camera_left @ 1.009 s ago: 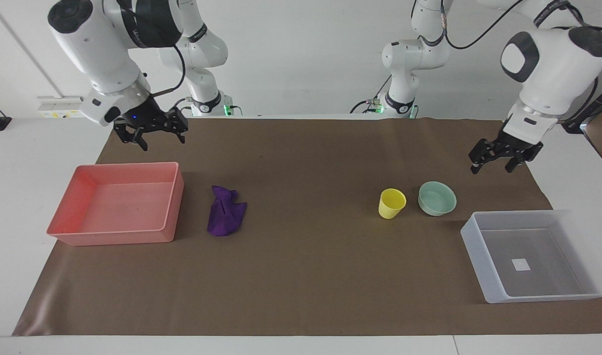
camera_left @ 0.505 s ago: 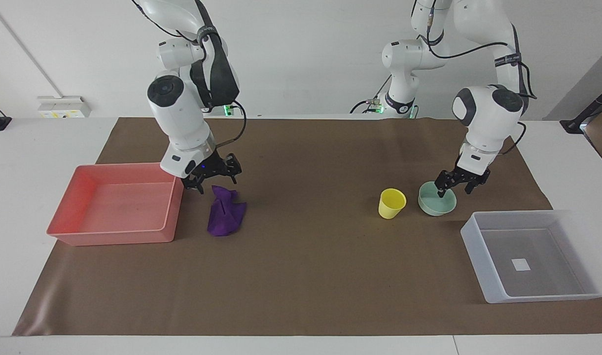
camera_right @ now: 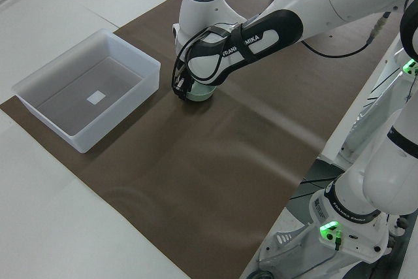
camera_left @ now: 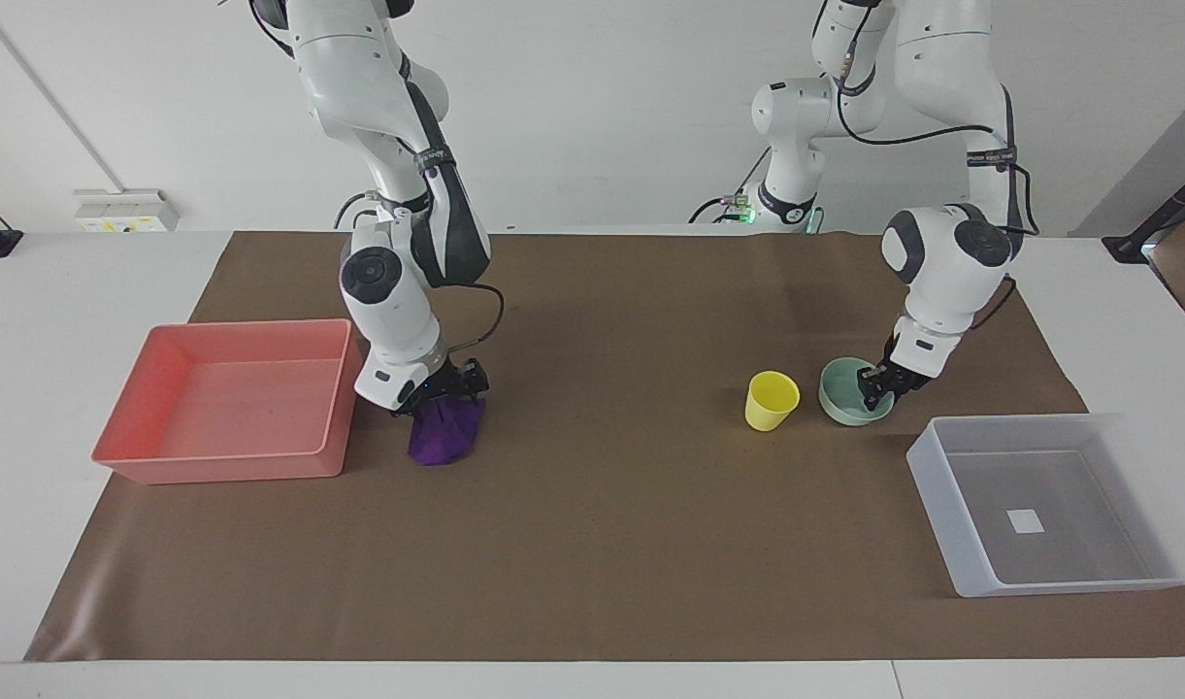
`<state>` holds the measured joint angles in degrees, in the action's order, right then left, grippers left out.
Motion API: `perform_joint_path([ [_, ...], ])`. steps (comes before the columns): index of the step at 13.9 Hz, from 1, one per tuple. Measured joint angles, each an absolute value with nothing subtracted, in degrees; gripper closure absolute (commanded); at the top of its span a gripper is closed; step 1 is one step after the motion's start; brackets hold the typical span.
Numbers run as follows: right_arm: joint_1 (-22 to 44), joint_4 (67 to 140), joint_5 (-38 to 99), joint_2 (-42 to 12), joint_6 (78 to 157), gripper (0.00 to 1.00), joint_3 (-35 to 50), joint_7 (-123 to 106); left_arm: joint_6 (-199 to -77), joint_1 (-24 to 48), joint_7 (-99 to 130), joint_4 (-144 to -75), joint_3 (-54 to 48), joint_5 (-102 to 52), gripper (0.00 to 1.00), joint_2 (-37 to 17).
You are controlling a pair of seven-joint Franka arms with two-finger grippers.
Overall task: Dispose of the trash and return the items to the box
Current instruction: 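Grasp the green cup with the left gripper while the right gripper grasps the cloth, then place the green cup in the white box while the right gripper drops the cloth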
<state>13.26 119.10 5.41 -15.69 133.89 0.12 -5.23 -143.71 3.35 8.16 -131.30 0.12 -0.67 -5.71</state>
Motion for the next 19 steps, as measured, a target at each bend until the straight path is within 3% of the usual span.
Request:
perform_joint_path([
  [1, 13.23, 119.53, 5.35, -16.09, 134.73, 0.85, 0.11, -5.51, -139.85, 3.4, 8.22, -128.52, 0.05, -0.67, 1.0, -5.57],
  [2, 13.13, 119.61, 5.35, -16.14, 135.05, 0.97, 0.08, -5.98, -132.91, 3.45, 8.25, -124.43, -0.02, -0.67, 1.0, -5.07],
  [5, 13.01, 118.98, 5.35, -14.89, 133.69, 1.0, -0.21, -6.19, -111.34, 3.42, 8.62, -109.42, -0.01, -1.29, 1.0, -1.79],
  [7, 12.11, 116.46, 5.34, -12.52, 127.4, 1.0, -0.35, -6.2, -111.68, 2.44, 9.26, -104.91, 0.54, -4.94, 1.0, -2.13],
  [9, 11.15, 113.27, 5.33, -9.37, 119.77, 1.0, -0.44, -6.24, -115.77, -1.43, 9.33, -100.42, 0.91, -6.17, 1.0, -7.95],
  [14, 4.97, 110.1, 3.92, -1.66, 110.1, 1.0, -0.67, -6.46, -125.15, -6.64, 8.93, -76.54, 1.05, -6.76, 1.0, -34.86],
  [16, 0.9, 109.23, 2.44, 1.1, 106.54, 1.0, -0.79, -8.94, -129.87, -7.33, 8.94, -74.86, 1.04, -6.88, 1.0, -40.5],
  [19, -6.33, 109.71, 1.54, 3.26, 104.73, 1.0, -0.92, -18.04, -130.65, -8.06, 8.94, -74.33, 1.01, -6.97, 1.0, -42.9],
])
